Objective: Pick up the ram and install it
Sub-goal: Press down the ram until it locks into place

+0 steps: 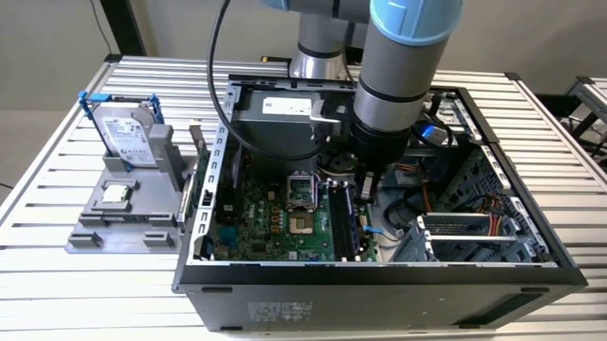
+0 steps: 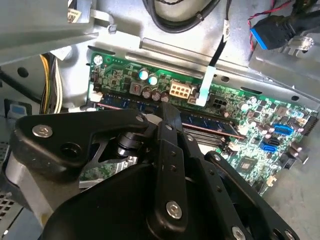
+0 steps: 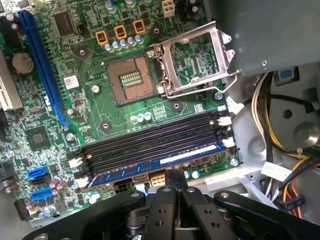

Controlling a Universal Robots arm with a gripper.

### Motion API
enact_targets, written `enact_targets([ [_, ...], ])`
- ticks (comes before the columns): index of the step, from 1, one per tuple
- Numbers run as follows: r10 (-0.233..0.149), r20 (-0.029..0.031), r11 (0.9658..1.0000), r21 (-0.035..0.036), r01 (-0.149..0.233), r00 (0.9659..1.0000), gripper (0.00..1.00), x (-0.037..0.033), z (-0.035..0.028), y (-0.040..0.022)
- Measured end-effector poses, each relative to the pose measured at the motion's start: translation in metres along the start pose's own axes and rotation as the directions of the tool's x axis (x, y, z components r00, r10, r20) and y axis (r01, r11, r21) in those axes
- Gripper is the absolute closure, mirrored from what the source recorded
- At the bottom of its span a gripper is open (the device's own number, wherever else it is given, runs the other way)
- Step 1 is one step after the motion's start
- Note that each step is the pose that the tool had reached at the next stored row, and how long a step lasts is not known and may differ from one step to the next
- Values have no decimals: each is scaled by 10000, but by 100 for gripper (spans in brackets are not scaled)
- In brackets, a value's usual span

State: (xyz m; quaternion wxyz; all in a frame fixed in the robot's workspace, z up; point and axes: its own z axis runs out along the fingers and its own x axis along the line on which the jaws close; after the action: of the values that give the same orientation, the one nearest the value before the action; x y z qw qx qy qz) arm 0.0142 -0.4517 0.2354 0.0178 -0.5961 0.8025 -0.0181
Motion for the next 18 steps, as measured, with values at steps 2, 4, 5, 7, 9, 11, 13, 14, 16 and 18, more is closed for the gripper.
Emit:
enact_targets([
  [2, -106, 8, 9999, -1, 106, 9999, 100, 6, 4, 21],
  [4, -238, 17, 9997, -2, 238, 9997, 100, 12, 18, 41],
  [5, -341, 20, 9994, -3, 341, 9994, 100, 14, 27, 47],
  [7, -575, 33, 9983, -4, 575, 9983, 100, 15, 51, 53],
  [9, -837, 45, 9965, -4, 837, 9965, 100, 16, 88, 55],
  [11, -1080, 46, 9942, -6, 1080, 9941, 100, 17, 121, 57],
  [13, -1276, 45, 9918, -7, 1276, 9918, 100, 20, 154, 59],
  [14, -1361, 50, 9907, -7, 1362, 9907, 100, 20, 171, 60],
  [16, -1462, 38, 9893, -11, 1462, 9893, 100, 17, 182, 61],
  [18, -1458, 107, 9893, -3, 1458, 9893, 100, 10, 118, 59],
])
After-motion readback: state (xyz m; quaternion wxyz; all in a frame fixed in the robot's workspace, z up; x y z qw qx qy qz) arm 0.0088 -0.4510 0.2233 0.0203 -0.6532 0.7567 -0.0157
